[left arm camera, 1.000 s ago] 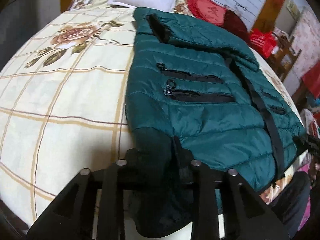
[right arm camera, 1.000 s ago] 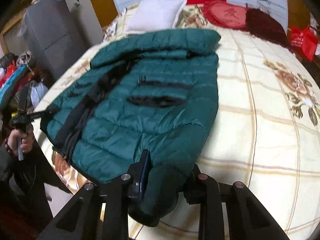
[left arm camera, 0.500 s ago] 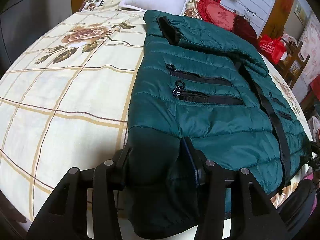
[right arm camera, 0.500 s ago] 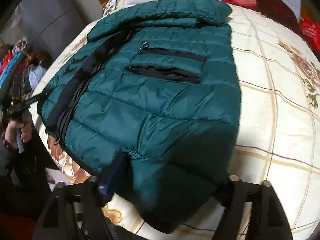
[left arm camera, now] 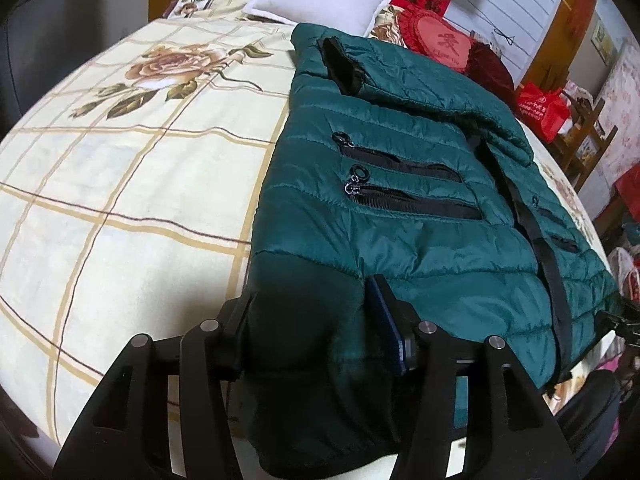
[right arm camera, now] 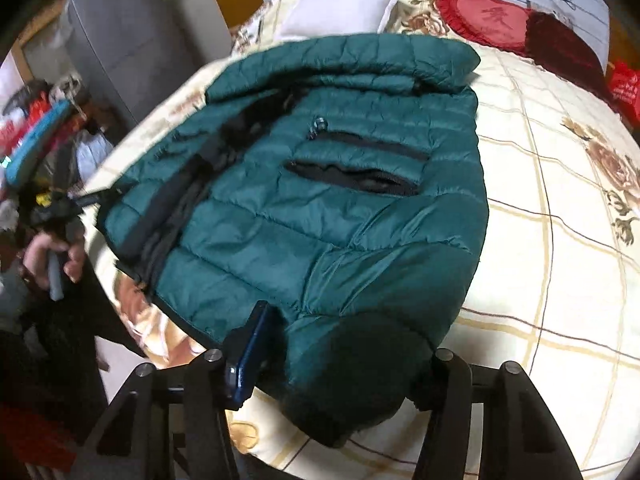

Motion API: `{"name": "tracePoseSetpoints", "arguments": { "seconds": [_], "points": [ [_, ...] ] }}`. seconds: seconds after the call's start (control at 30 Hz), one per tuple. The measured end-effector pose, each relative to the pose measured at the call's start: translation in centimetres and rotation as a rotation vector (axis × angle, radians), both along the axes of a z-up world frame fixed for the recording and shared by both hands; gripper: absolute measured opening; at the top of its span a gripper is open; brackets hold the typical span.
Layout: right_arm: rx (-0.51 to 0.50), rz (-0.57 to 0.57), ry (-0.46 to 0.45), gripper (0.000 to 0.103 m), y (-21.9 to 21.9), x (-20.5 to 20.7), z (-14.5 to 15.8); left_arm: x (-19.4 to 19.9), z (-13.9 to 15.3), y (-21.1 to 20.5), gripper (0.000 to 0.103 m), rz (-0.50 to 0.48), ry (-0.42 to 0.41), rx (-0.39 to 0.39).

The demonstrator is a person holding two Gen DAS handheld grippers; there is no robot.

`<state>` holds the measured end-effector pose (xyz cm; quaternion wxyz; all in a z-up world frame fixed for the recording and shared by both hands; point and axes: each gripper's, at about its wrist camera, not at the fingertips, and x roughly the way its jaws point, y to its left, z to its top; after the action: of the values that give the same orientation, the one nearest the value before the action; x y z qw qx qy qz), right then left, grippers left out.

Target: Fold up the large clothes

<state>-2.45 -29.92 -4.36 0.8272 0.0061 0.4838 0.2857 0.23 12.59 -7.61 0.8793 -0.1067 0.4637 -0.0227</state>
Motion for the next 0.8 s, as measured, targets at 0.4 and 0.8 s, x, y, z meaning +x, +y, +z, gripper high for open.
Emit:
{"name": "tracePoseSetpoints", "arguments": {
  "seconds": [0.4,0.8],
  "points": [
    [0.187,-0.088,0.097,0.073,-2.5,1.0,-0.4,-0.7,0.2,0.1,0.053,-0.036,0.030,-0.012],
    [0.085,-0.143,0.035,0.024,-2.5,1.1,0.1,-1.1,1.0,-0.5,0.011,-0.076,0.002,0.017]
  ]
}}
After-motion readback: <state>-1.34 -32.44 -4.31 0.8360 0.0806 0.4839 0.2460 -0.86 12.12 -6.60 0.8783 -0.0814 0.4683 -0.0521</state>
